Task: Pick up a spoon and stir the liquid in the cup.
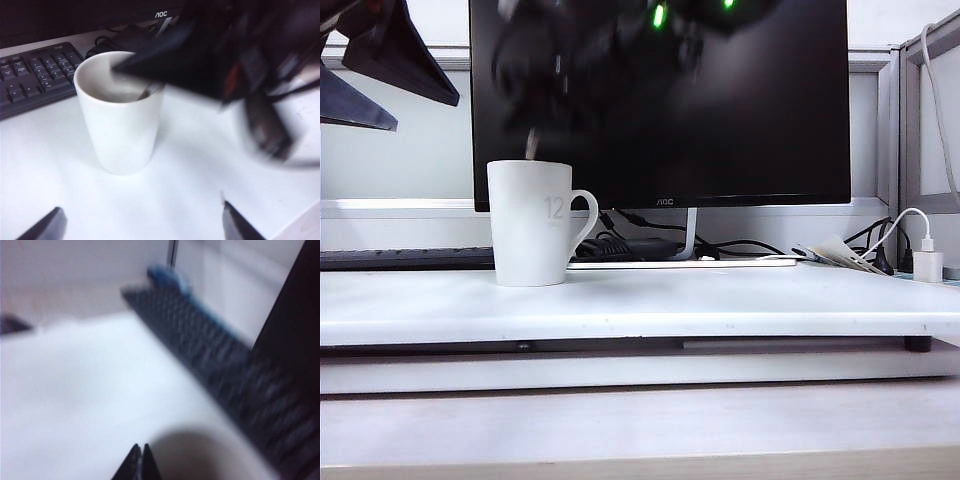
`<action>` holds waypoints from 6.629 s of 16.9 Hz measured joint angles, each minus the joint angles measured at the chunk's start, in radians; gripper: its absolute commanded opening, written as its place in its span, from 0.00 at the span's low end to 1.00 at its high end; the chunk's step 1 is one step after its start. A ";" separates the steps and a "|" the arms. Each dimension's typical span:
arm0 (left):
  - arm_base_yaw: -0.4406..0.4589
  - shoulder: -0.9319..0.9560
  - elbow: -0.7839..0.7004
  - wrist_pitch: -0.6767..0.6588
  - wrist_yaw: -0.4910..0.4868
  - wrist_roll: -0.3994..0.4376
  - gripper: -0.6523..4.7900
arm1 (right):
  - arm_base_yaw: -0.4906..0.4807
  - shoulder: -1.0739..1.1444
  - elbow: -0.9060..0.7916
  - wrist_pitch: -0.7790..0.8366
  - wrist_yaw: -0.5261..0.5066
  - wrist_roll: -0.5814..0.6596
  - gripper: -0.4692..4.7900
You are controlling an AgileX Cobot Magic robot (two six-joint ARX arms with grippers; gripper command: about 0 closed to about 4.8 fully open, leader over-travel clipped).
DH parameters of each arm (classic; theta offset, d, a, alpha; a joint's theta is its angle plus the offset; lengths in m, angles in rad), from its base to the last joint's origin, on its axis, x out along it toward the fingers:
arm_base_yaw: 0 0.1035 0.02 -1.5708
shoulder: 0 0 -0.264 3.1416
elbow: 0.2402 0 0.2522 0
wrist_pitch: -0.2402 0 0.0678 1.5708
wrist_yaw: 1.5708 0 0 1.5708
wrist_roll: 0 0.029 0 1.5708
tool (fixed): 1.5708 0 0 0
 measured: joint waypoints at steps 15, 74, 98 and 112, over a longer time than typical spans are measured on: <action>0.000 0.005 0.000 0.099 -0.002 0.016 0.88 | -0.114 -0.043 0.149 -0.418 -0.063 0.037 0.71; 0.001 0.028 -0.001 0.161 -0.051 -0.011 0.88 | -0.050 0.001 0.088 0.018 -0.041 0.066 0.08; 0.001 0.053 0.024 0.112 -0.024 -0.034 0.88 | -0.048 0.019 0.118 -0.138 -0.156 0.089 0.08; 0.001 0.053 0.024 0.096 -0.024 -0.034 0.88 | -0.055 0.019 0.119 -0.183 -0.156 0.069 0.08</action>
